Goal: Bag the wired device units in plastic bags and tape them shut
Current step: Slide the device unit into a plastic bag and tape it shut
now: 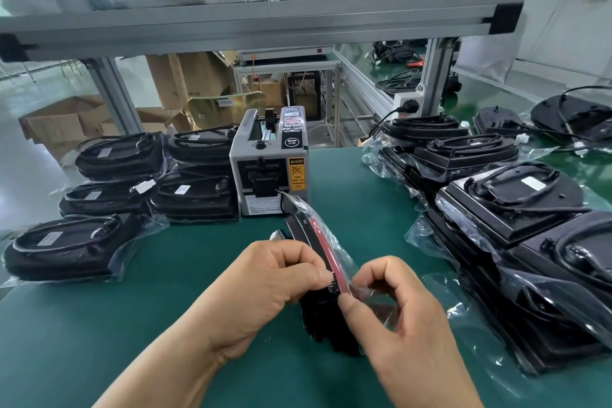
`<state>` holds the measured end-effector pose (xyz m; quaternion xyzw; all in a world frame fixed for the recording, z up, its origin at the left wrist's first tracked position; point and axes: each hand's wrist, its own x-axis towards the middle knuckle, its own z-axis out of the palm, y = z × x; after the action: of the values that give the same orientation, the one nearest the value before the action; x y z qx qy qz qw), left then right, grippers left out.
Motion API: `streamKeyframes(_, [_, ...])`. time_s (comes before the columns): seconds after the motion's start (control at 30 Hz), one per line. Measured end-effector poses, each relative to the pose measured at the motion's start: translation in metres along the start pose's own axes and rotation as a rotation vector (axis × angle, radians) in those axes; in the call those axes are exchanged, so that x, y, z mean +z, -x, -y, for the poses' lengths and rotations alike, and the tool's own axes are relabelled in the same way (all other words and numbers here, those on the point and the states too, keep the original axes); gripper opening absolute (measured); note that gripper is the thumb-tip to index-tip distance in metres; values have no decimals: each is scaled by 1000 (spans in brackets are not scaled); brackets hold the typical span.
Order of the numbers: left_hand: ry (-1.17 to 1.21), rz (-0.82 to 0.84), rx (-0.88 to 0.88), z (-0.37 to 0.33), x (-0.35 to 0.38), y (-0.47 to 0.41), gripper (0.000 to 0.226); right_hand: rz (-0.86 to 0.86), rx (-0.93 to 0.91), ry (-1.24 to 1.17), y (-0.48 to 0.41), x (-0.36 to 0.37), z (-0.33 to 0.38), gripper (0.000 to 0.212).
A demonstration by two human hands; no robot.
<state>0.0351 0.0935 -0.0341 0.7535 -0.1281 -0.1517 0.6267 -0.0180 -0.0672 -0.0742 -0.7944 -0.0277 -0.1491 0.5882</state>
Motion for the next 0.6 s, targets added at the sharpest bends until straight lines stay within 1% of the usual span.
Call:
streamKeyframes(0.13, [-11,8,5,0,-1,2,9,-4,-10,36,1,-1,-3,20])
streamKeyframes(0.2, [-27,7,21,-1,0,3,11,7,-8,57,1,-1,-4,25])
streamKeyframes(0.3, [-61,-26,42,3,0,3,24,14,1,63,2,0,-5,26])
streamKeyframes(0.33, [-72,-37,45,4,0,4,25,14,2,61,2,0,-5,26])
streamKeyframes(0.43, [-109,-58,52,5,2,4,11,18,9,54,3,0,-5,23])
streamKeyframes(0.6, [-161,-104,71,9,5,4,14,6,18,42,4,-1,-3,22])
